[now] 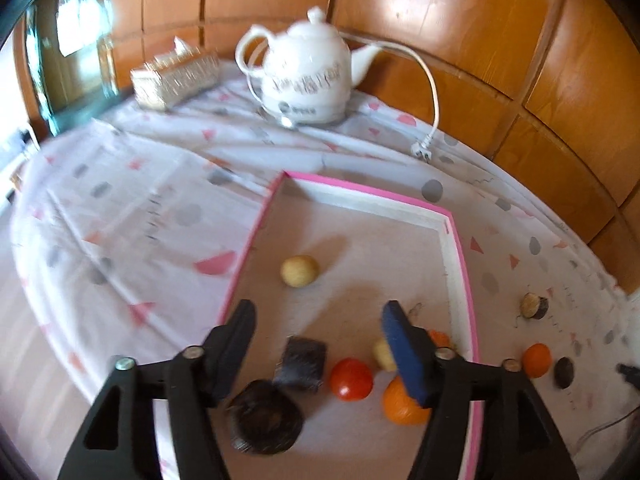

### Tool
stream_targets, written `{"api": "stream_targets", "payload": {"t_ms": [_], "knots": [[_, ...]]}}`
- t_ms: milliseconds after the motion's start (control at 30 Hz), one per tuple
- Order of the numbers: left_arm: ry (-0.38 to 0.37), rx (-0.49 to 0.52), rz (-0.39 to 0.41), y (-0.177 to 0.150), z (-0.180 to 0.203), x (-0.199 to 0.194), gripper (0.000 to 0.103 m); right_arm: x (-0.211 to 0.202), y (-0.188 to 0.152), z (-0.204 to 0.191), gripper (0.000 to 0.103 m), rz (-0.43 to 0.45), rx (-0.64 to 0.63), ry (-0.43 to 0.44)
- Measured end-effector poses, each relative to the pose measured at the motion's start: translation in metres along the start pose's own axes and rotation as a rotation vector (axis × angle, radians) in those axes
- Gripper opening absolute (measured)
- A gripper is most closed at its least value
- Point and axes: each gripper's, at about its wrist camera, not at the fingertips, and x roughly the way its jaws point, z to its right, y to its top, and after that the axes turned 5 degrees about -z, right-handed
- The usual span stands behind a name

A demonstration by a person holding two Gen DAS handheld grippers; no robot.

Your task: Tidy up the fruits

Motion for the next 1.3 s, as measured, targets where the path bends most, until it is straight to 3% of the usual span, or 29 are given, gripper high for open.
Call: {"api": "stream_targets", "payload": {"t_ms": [100,367,667,1000,1300], "knots": [[0.038,0.004,0.059,-0.01,-0.002,-0.018,0.09,-0.001,-0.001,-0.003,0.049,0.008,-0.01,0.006],[0.113,-0.015,0.181,-0.03,-0.008,-0.053,0.103,-0.006,-0.003,-0.017,0.049,0.039,-0.077,0.014],[0.159,-0.008,0.206,-0.04,-0.01,-0.065,0.103,-0.007,-0.004,-0.027,0.049,0.052,-0.128,-0.007],[0.163,0.016,0.32,-0.048,-0.001,-0.081,0.103,-0.004,-0.005,-0.028,0.049,0.044,-0.135,-0.022],[0.167,-0.024,0.243,-0.05,-0.002,-0.077,0.103,-0.006,-0.006,-0.031,0.049,0.055,-0.152,-0.011]]}}
